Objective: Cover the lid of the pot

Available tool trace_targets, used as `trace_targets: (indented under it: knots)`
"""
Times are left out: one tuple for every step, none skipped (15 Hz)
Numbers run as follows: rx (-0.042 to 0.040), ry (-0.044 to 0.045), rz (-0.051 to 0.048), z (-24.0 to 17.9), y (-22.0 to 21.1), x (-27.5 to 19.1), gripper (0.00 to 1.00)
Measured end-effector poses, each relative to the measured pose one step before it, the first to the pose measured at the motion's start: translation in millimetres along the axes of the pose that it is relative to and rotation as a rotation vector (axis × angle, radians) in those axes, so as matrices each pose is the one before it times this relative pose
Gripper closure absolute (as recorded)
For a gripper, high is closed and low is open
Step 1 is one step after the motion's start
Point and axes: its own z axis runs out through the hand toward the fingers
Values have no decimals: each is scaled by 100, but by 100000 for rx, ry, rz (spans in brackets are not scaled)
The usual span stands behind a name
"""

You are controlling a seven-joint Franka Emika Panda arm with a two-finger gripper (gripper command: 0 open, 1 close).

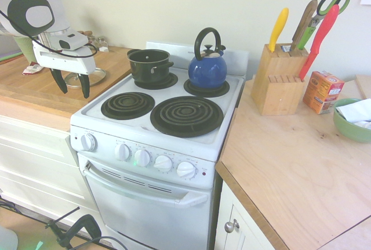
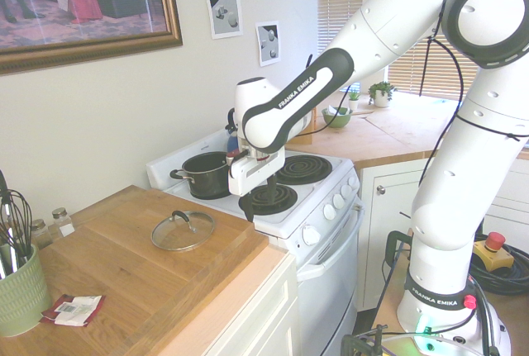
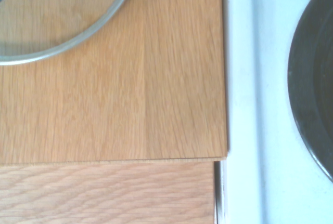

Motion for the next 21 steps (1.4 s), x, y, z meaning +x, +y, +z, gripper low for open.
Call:
trace_targets:
  knots:
    - [9,228,-51,7,-9,24,0]
    - [472,457,730,-62,-35,62,0]
    - [1008,858,1564,-179,-120,98,0]
    - [703,1060,1546,-352,-192,144,0]
    - [790,1384,1109,-604,-368,226,0]
    - [1399,1598,738,-921,-646,308,0]
    - [1609,1505,119,-1179,-967,396,0]
    - [1394,1089,-321,-1095,-1171,432,0]
    - [1327,911,-490,-1047,-1557,557,0]
    - [887,417,-658,-637,-1704,597,0]
    - [406,232,-901,-141,-1946,572,0]
    - [-50,-177,-1006,258,-1966,444,0]
    - [-214,-589,-1258,655,-2064,268,0]
    - [-488,-1030,-1282,926,-2018,-36,0]
    - [-681,-1315,-1472,1008,-1808,-375,0]
    - [-771,-1024,-1449,961,-1461,-475,0]
    - [-1034,-1105,-1330,958,-1236,-623,0]
    - [-1116,-958,-1006,913,-1055,-617,0]
    - [-1009,-789,-813,787,-738,-422,0]
    - [-853,-732,-645,649,-465,-222,0]
    - [-783,-521,-287,493,-338,19,0]
